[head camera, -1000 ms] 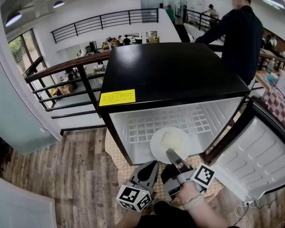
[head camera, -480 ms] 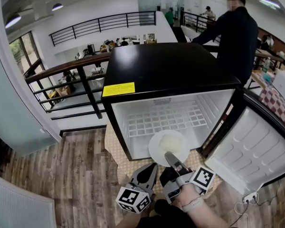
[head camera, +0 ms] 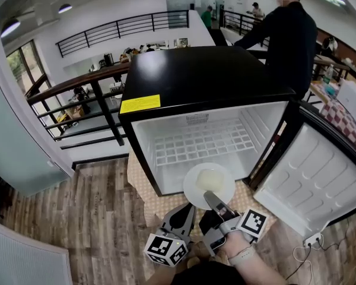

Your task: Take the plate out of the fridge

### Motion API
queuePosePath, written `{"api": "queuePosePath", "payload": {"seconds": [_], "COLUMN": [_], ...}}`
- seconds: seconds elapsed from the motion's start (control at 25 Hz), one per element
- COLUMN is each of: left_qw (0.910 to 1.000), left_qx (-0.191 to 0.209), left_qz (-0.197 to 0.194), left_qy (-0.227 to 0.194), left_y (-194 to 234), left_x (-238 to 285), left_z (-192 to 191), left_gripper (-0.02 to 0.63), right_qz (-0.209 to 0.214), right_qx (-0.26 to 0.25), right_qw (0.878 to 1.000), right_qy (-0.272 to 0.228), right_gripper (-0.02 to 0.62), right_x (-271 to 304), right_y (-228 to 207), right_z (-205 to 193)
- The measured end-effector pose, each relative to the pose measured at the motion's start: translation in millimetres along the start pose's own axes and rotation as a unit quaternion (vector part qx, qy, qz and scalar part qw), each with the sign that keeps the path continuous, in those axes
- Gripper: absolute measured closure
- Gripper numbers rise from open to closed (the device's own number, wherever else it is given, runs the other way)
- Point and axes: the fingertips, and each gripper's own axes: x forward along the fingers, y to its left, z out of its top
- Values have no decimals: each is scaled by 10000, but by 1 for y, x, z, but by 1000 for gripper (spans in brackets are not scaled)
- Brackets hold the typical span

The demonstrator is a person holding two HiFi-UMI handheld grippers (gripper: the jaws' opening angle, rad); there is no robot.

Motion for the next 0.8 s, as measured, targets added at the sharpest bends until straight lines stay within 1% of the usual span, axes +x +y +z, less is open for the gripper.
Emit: {"api": "queuePosePath", "payload": {"seconds": [0.2, 0.44, 0.6, 0.8], "left_qw": [10000, 9995, 9989, 9981], "left_qx": [47, 58, 88, 51], "left_qz": [49, 318, 454, 603], "left_qy": [-70, -61, -93, -97], "left_y": [2, 9, 11, 6], "left_x": [-1, -13, -20, -35], "left_z": [-1, -12, -10, -11], "left_gripper": [595, 595, 595, 595], "right_qz": [50, 76, 156, 112], "right_qx": [-33, -108, -66, -33], "right_qw": [9999, 9993, 9988, 9983], "right_qy": [83, 349, 450, 571], "right_gripper": [538, 538, 538, 538], "right_x": [0, -2, -5, -18], "right_y": [-3, -14, -15, -18], "right_z": [-1, -8, -14, -24]}}
